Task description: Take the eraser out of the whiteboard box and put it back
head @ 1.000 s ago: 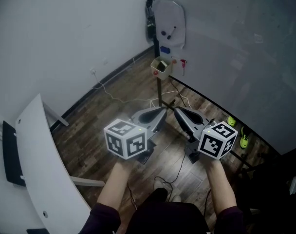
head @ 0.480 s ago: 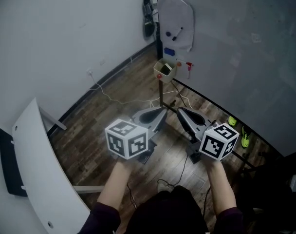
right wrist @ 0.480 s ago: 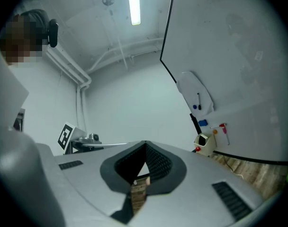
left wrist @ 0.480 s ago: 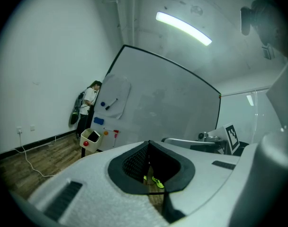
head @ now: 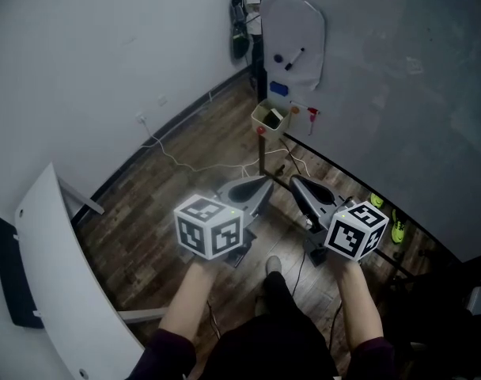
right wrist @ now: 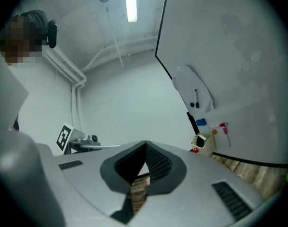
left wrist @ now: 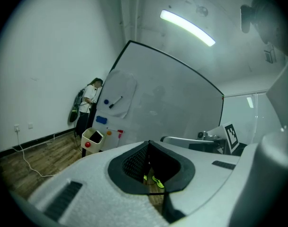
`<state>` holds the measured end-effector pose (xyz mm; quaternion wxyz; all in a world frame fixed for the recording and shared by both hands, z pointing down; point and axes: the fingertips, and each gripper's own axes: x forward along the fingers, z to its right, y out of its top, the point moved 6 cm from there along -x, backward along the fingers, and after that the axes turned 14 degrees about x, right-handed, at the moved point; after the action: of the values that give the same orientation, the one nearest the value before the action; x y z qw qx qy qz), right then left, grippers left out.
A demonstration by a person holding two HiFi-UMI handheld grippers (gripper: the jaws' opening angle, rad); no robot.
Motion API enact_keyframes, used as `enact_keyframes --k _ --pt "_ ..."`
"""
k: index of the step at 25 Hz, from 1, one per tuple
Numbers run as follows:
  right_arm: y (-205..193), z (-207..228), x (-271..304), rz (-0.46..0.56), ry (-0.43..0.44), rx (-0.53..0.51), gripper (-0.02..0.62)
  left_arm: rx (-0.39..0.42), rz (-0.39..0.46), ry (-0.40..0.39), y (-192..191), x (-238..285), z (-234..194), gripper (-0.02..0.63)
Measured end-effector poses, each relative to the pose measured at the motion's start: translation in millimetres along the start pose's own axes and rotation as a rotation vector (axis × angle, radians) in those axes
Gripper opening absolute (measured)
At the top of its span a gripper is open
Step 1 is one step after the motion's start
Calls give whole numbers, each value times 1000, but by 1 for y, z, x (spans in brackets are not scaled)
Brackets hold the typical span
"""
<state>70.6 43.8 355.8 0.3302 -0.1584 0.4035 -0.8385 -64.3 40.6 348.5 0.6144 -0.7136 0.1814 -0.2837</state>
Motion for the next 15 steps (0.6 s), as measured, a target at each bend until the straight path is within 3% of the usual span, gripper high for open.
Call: enact_keyframes --k 15 --pt "39 64 78 -19 11 15 3 -31 -1 16 8 64 -85 6"
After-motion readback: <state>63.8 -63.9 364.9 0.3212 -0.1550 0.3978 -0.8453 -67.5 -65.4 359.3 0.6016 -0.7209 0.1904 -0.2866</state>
